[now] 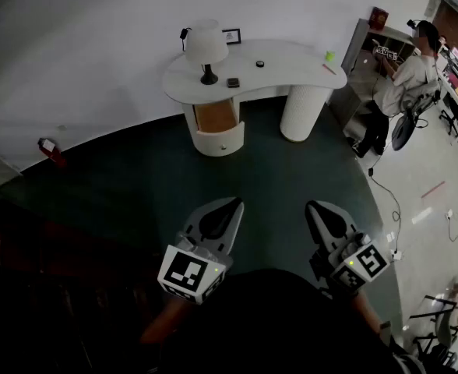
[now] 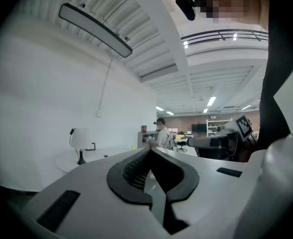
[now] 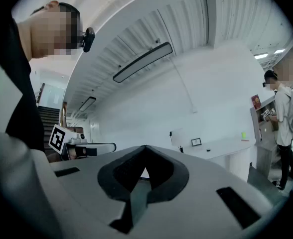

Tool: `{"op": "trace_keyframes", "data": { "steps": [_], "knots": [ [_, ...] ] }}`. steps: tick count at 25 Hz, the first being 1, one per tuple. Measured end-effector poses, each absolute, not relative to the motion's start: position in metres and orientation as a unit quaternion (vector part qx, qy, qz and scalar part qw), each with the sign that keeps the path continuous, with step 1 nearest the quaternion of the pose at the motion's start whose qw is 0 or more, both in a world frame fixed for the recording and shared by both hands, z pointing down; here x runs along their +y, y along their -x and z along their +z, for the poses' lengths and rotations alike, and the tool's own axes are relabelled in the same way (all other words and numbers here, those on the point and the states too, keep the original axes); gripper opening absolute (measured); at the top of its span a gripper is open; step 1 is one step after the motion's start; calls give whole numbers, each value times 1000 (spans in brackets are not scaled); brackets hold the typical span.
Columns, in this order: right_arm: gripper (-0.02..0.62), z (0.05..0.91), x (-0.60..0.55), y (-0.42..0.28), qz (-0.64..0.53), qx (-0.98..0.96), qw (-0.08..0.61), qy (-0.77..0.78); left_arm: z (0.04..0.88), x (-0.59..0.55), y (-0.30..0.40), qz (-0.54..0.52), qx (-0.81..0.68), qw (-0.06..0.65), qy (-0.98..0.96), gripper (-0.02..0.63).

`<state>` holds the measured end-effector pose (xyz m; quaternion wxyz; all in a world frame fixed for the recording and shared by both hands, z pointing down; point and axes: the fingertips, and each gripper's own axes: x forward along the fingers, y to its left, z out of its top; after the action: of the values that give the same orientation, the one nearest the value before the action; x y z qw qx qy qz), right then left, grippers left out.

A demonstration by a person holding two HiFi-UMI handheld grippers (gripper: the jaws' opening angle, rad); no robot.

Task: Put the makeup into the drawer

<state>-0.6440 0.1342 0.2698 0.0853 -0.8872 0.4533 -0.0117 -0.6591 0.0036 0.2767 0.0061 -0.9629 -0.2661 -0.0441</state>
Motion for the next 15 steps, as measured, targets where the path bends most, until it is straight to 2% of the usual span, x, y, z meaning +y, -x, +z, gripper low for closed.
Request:
{"op": "trace_keyframes", "data": {
  "steps": [15],
  "knots": [
    [15, 278, 168, 624, -27, 447, 88, 890, 275, 28, 649, -43, -249, 18, 967, 12]
  ]
}}
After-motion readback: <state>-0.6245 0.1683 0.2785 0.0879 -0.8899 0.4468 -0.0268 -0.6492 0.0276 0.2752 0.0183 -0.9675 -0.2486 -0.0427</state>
